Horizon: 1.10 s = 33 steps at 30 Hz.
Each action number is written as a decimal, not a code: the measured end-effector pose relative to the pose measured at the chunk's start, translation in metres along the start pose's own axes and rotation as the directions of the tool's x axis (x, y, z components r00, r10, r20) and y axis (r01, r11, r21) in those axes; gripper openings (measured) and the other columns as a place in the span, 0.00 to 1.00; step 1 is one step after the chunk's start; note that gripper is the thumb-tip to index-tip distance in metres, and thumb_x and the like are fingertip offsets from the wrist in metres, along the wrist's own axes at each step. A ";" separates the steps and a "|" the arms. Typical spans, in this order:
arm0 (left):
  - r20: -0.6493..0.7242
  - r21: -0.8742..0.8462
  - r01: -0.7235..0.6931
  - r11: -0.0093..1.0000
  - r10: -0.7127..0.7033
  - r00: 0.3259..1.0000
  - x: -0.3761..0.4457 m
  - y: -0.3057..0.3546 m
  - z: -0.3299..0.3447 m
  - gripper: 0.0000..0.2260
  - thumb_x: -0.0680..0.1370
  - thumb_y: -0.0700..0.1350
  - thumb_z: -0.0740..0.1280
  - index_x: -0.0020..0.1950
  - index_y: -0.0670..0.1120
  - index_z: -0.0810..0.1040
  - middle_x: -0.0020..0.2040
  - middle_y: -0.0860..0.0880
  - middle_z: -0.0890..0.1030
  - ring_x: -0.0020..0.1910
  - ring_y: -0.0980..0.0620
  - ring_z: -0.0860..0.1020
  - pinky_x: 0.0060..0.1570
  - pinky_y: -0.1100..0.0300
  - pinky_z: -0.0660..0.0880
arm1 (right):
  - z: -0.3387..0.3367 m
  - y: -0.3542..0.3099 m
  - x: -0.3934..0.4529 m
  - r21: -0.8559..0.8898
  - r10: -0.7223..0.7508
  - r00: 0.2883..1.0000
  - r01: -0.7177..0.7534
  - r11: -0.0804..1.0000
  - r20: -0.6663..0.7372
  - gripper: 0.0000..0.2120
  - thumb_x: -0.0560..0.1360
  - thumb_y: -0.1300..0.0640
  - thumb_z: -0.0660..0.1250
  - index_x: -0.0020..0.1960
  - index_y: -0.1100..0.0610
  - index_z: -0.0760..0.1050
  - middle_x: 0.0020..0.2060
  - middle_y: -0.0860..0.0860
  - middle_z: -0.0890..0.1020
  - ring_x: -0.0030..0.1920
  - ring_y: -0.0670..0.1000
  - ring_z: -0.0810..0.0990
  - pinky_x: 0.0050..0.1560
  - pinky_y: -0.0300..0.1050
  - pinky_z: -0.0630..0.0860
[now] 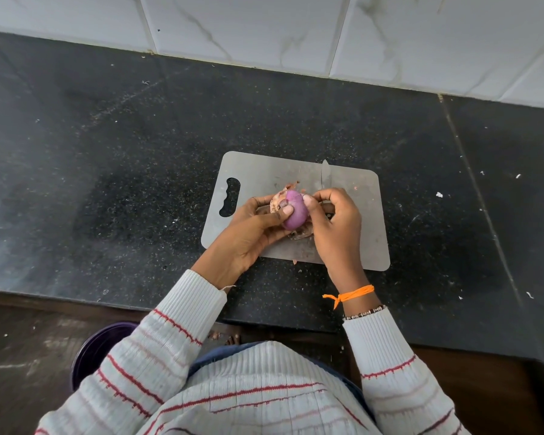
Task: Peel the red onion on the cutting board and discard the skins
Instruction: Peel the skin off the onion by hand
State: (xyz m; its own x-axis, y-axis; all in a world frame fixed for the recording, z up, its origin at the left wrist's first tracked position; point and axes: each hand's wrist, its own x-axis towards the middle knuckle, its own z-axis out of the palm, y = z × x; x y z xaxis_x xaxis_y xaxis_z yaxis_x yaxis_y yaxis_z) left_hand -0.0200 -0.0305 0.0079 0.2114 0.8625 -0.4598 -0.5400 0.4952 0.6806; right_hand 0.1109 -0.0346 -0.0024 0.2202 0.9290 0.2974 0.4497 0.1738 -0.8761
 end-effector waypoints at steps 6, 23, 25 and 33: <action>0.046 -0.050 0.035 0.998 -0.033 0.998 0.000 0.000 -0.005 0.19 0.75 0.34 0.63 0.66 0.37 0.67 0.64 0.37 0.72 0.57 0.42 0.77 0.47 0.55 0.80 | -0.007 0.017 0.005 -0.156 -0.003 0.998 -0.005 0.988 -0.056 0.03 0.75 0.62 0.66 0.43 0.61 0.74 0.41 0.54 0.76 0.38 0.47 0.72 0.37 0.31 0.66; 0.080 0.060 -0.042 0.997 0.038 0.996 -0.002 0.000 0.001 0.20 0.75 0.30 0.62 0.65 0.43 0.68 0.62 0.43 0.74 0.51 0.47 0.79 0.43 0.57 0.80 | -0.014 0.002 0.001 -0.006 0.020 1.000 -0.020 1.000 0.021 0.08 0.72 0.68 0.62 0.40 0.59 0.77 0.38 0.50 0.80 0.39 0.43 0.77 0.40 0.30 0.72; 0.070 0.097 -0.068 0.993 0.061 0.996 -0.001 0.002 0.000 0.22 0.73 0.31 0.65 0.65 0.42 0.69 0.60 0.43 0.76 0.50 0.49 0.79 0.45 0.59 0.80 | -0.016 0.000 0.001 0.040 -0.016 0.999 0.014 0.999 0.047 0.04 0.74 0.64 0.66 0.45 0.57 0.78 0.43 0.51 0.81 0.44 0.42 0.79 0.44 0.31 0.74; 0.088 0.158 -0.119 0.980 0.106 0.990 0.002 -0.001 0.000 0.21 0.65 0.29 0.69 0.56 0.43 0.76 0.51 0.43 0.81 0.47 0.50 0.80 0.53 0.59 0.77 | -0.022 0.003 0.004 -0.052 -0.224 0.969 0.230 0.972 0.100 0.05 0.71 0.64 0.71 0.46 0.61 0.81 0.43 0.53 0.82 0.45 0.41 0.78 0.46 0.27 0.72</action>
State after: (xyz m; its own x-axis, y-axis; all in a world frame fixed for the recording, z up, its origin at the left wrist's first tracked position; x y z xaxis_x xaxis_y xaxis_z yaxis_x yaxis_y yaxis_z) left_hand -0.0192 -0.0293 0.0064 0.2239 0.9159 -0.3332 -0.4256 0.3994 0.8120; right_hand 0.1318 -0.0376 0.0045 0.0260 0.8946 0.4461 0.5331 0.3651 -0.7632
